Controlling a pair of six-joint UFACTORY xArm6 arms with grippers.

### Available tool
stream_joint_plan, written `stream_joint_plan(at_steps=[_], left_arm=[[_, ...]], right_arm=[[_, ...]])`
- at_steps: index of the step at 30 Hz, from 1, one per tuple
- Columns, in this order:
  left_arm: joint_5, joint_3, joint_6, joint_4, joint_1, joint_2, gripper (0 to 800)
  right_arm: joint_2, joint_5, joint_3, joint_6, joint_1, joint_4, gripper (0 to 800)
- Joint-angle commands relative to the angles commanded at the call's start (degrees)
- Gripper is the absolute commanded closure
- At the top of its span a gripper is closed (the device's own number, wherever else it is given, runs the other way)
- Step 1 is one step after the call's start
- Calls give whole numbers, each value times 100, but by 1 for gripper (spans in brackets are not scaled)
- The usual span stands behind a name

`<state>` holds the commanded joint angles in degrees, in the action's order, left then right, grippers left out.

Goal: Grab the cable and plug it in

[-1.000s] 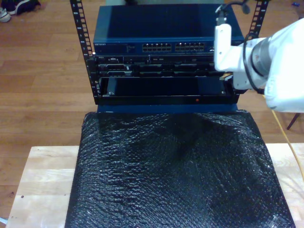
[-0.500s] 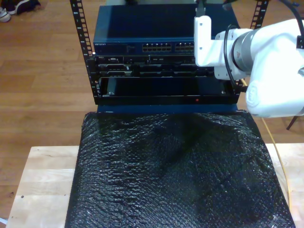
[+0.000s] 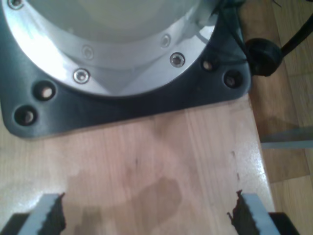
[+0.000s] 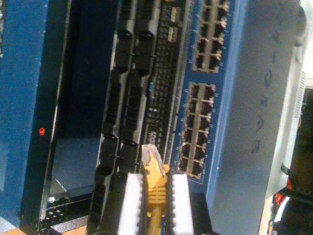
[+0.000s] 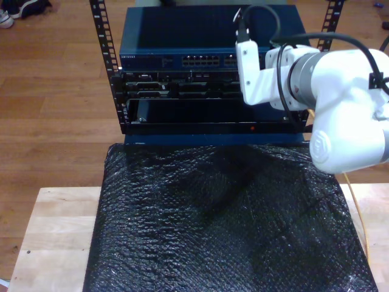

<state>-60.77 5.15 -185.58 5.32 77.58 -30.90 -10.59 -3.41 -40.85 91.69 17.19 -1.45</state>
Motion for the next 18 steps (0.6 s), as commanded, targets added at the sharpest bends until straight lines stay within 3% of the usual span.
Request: stream_joint_plan(at_steps=[6,18], left_arm=[[0,0,0,0,0,0,0],[0,0,0,0,0,0,0]], right_arm=[[-9,-1468,721,-9,352,-9,800],[229,-1802,554,-53,343,-9,800]])
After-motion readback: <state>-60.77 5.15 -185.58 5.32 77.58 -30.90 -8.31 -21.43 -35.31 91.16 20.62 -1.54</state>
